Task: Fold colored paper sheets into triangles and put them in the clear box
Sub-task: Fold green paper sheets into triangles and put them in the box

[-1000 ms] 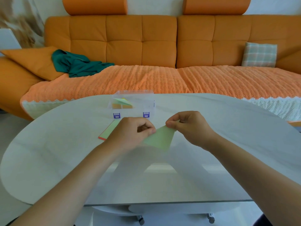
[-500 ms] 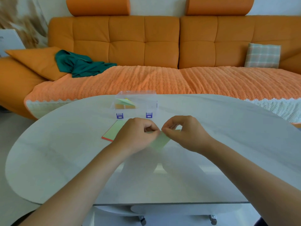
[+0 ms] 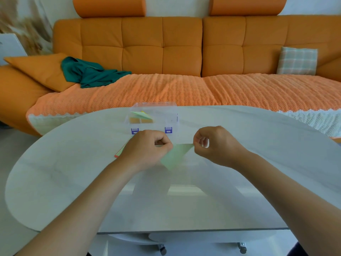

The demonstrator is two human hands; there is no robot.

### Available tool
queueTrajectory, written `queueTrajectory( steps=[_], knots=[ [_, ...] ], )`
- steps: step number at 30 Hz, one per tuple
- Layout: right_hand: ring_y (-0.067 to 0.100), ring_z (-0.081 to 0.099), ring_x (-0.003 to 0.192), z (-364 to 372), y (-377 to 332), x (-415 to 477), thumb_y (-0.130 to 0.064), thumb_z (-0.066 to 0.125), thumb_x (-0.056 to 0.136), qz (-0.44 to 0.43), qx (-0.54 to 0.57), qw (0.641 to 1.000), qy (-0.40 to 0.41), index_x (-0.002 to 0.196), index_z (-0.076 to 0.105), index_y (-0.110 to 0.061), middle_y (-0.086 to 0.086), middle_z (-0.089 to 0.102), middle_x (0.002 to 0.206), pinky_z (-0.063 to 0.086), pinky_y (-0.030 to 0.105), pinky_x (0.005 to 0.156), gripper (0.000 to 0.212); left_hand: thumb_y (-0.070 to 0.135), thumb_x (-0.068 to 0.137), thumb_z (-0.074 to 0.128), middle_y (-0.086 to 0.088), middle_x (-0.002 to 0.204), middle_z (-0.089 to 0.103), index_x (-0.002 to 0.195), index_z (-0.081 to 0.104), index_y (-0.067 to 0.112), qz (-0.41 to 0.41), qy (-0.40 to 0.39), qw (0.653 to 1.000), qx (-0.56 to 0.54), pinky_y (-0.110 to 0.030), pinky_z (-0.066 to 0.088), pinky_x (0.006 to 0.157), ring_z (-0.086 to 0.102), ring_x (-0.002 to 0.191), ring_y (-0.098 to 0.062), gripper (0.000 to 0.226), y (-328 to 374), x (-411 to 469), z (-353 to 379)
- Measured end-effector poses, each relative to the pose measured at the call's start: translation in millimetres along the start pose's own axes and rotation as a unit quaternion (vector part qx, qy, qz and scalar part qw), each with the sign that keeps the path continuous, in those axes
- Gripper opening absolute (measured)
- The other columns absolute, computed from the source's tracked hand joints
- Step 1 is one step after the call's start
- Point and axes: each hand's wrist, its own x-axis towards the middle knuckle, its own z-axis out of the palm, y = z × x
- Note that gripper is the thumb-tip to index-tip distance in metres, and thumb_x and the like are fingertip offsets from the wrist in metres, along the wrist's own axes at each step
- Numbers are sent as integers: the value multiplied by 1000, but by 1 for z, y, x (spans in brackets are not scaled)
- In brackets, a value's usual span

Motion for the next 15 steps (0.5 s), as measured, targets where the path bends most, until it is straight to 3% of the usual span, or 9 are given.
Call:
queueTrajectory(
  steps=[3,5,8,12,15],
  knots=[
    [6,62,68,-2,10,-1,-21,64,83,17,-27,999,27,78,66,-23,-17,61,70,47,22,68,5,25,87,69,17,72,68,69,68,27,-5,-1,1000,1,-26,47,65,54,50,6,17,-4,0,-4],
    [7,63,72,0,8,-2,-23,63,86,16,1,998,55,83,67,-23,-16,63,76,50,25,69,5,26,86,69,19,73,69,70,70,28,2,-2,1000,-2,-27,49,68,59,58,6,17,-3,-2,-2],
    [2,61,88,5,-5,-4,-33,66,91,-14,63,997,46,98,70,-28,-18,67,94,45,14,76,9,27,85,70,22,77,71,71,72,31,18,-2,1000,-6,-32,55,79,65,79,1,14,1,-3,2],
    [-2,63,84,13,-12,-3,-29,70,92,1,94,996,14,85,73,-29,-18,71,83,46,13,77,8,32,86,70,25,83,71,79,75,35,25,4,1000,10,-29,54,82,64,85,4,9,6,-4,3],
    [3,65,78,14,-13,-4,-28,70,91,-57,50,997,27,86,75,-25,-16,72,83,49,20,78,7,40,87,66,25,86,71,88,76,40,36,3,997,64,-24,52,78,63,86,5,10,10,-7,4]
  ],
)
